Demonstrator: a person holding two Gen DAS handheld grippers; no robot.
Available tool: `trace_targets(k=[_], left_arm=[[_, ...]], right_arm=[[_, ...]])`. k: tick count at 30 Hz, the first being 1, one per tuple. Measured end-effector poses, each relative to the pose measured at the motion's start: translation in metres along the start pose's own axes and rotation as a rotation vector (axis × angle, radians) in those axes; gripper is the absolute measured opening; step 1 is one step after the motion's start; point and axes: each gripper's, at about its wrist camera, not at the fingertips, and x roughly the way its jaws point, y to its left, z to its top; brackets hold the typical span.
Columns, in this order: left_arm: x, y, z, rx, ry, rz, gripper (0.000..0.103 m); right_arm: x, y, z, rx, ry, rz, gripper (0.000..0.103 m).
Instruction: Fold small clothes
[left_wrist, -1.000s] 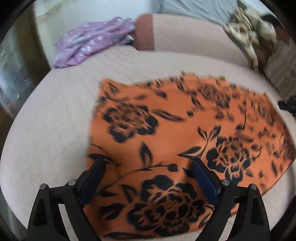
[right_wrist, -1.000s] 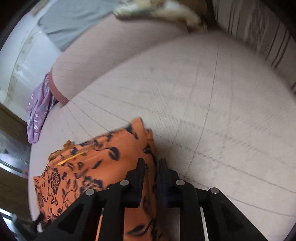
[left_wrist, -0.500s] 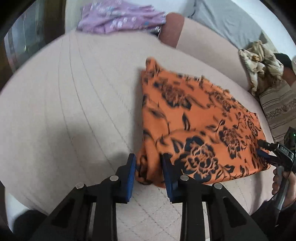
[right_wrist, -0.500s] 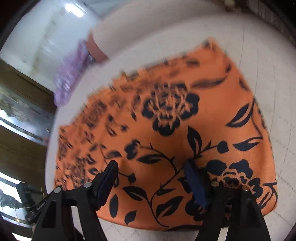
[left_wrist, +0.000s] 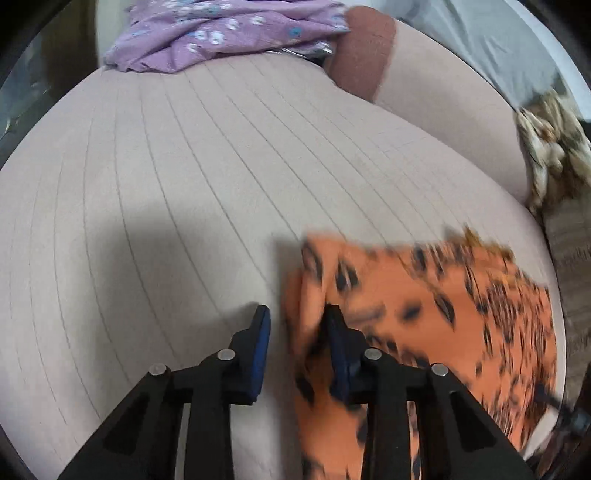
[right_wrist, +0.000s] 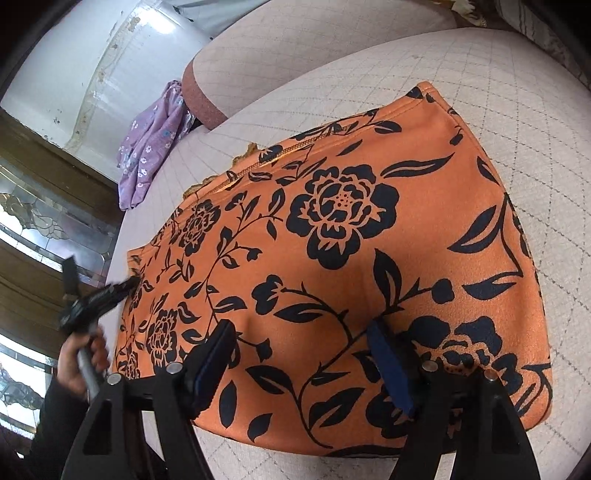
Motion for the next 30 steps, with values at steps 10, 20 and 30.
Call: trace_targets(k=[10,20,30], left_arm=[[-0.077,0.012,-0.026,-0.02,-0.16,0.104,0.06],[-0.14,-0.05,-0.13,0.088,-0.233,-0.028,0.075],[-0.092,-0.043,-0.168,0.093,-0.088,0.111,0.077]], right_arm=[[0.001,0.004,-0.003,-0.011,-0.012,-0.029,0.078],[-0.019,0.018,-0.012,0.008,-0.031,-0.045,0.078],[-0.045,-0.022,-0.036,0.169,-0.09,0.018,0.08]])
